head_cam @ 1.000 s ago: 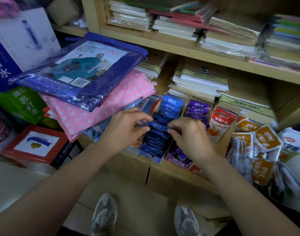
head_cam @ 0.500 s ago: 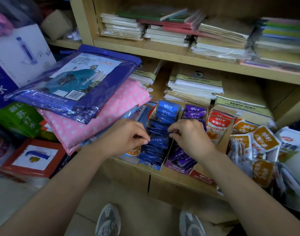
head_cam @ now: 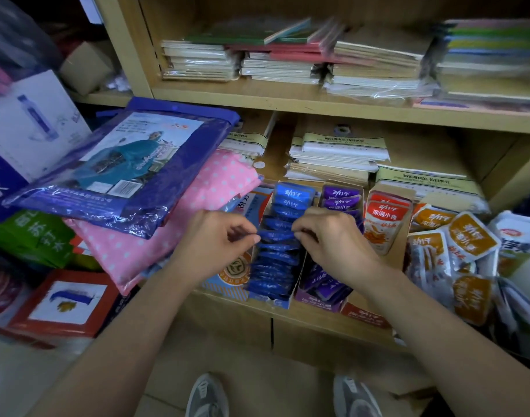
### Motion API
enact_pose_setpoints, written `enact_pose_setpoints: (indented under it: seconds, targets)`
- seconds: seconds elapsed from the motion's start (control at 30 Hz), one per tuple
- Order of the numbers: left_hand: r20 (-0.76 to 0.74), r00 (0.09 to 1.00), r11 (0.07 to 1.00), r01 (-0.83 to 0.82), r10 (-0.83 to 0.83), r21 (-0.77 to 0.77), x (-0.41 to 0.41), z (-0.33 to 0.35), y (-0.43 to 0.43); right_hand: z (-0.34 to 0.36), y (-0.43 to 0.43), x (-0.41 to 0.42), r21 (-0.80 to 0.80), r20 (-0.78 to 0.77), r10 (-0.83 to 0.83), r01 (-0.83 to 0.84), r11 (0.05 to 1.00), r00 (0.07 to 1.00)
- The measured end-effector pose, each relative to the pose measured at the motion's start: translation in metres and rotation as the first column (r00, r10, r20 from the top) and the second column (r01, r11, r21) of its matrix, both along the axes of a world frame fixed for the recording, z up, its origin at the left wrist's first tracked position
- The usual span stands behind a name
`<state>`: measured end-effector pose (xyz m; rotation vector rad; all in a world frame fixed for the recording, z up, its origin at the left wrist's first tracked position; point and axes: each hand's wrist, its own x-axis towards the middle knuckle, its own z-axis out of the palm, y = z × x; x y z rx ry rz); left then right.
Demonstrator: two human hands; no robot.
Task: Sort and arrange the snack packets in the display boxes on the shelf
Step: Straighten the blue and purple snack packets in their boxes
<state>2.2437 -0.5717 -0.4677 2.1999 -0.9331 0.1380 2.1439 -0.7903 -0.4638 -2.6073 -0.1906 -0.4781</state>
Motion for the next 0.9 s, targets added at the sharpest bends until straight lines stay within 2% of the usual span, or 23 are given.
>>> enact_pose_setpoints:
  seconds: [0.27,0.37,0.43,0.57,0.67,0.77,0.83,0.9]
  targets:
    - [-0.148,0.986,0.995,0.070,-0.079,-0.067,0.005,-0.001,-0.013,-0.001,-0.007,-0.012,0.193,-0.047,-0.044,0.052,0.980,0.998]
    - [-0.112,0.983,0.989,0.142,-0.144,-0.027,0.004,-0.001,-0.018,-0.002,-0.008,-0.014,0.195,-0.059,-0.106,0.116,0.974,0.993]
    - [-0.104,0.984,0.989,0.141,-0.145,-0.043,0.003,0.000,-0.020,-0.002,-0.008,-0.013,0.257,-0.066,-0.137,0.149,0.955,0.988]
    - [-0.061,0.989,0.988,0.130,-0.135,-0.089,0.002,0.001,-0.021,0.001,-0.007,-0.010,0.418,-0.120,-0.081,0.124,0.900,0.989]
    - [-0.104,0.986,0.988,0.120,-0.130,-0.097,0.004,-0.001,-0.019,0.005,-0.013,-0.012,0.519,-0.127,-0.047,0.107,0.848,0.991]
    - [-0.188,0.979,0.992,0.055,-0.076,-0.113,0.013,-0.001,-0.014,0.004,-0.021,-0.010,0.373,-0.046,-0.153,0.159,0.914,0.987]
    - [-0.155,0.988,0.990,0.007,-0.029,-0.137,0.019,-0.001,-0.014,0.003,-0.023,-0.006,0.230,-0.023,-0.175,0.176,0.957,0.984]
    - [-0.110,0.994,0.997,0.013,-0.022,-0.077,0.023,-0.003,-0.017,0.003,-0.021,-0.001,0.157,-0.037,-0.152,0.156,0.975,0.988]
